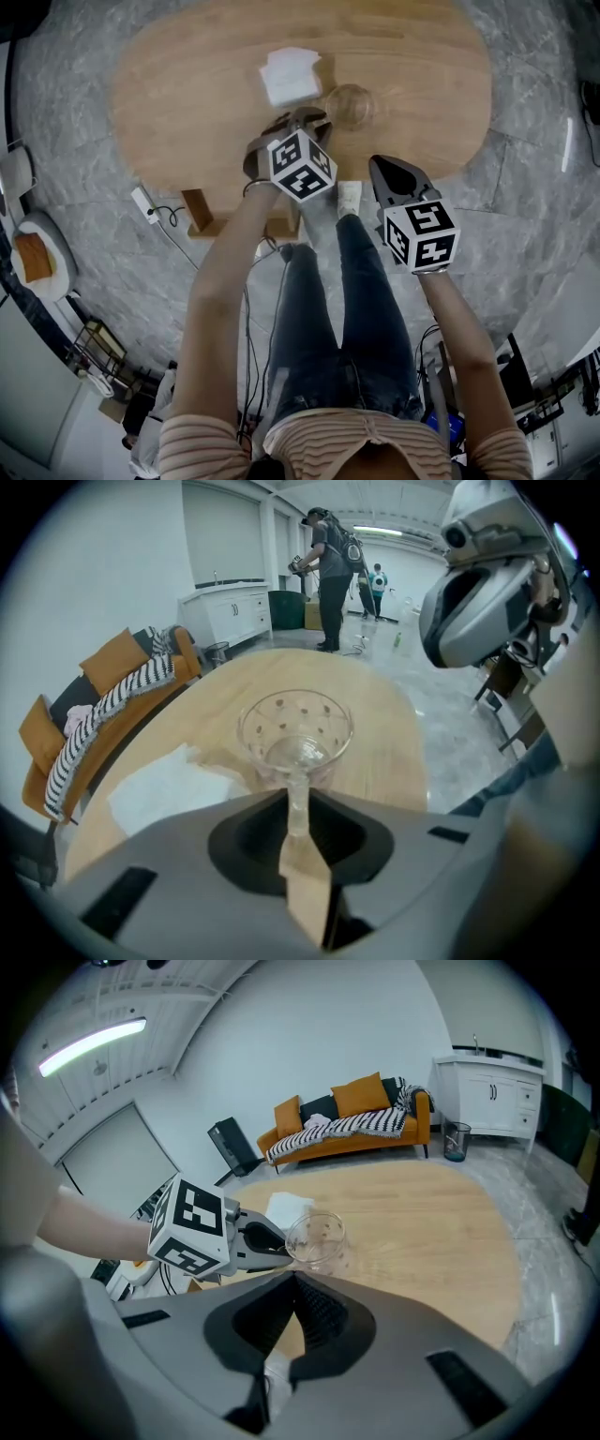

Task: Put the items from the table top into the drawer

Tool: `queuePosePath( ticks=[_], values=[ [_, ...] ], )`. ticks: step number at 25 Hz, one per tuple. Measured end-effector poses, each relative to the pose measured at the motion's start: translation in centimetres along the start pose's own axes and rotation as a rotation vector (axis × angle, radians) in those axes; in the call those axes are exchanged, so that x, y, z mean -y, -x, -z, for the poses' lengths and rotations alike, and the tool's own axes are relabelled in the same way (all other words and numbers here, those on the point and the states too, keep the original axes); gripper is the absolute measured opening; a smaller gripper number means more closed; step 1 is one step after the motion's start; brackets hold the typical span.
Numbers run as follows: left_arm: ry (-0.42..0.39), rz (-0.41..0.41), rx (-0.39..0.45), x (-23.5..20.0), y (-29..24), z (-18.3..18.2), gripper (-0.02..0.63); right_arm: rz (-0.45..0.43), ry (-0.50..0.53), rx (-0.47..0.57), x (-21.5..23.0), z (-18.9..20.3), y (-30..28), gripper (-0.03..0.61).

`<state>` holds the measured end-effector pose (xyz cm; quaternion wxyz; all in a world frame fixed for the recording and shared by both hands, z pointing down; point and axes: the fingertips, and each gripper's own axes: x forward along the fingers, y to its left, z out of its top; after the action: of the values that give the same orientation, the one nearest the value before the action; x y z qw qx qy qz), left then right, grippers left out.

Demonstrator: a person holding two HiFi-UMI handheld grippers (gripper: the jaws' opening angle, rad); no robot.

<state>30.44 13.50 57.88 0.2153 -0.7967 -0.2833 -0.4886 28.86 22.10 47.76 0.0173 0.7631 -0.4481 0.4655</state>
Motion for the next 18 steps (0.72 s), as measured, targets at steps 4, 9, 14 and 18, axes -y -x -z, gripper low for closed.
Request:
queuePosePath(
  ticks=[4,9,14,18],
  values=[
    [0.061,-0.028,0.024,0.4,0.4,0.2,0.060,0.007,-0.005,-0.005,0.4,0.2,0.1,0.009],
    [0.151,-0.070,0.056,0.8,1.2,0.5,0.057,0.008,0.001,-0.009,0.5,0.2,0.3,0.009],
    [0.251,-0.118,0.113,0.9,2.9,0.1,0.057,0.011,0.015,-0.017,0.6,0.3,0.7,0.009],
    [0.319,-0.155,0.153,0.5,4.7,0.1,0.057,0.003,0.038,-0.022,0.0,0.0,0.8,0.009]
  ],
)
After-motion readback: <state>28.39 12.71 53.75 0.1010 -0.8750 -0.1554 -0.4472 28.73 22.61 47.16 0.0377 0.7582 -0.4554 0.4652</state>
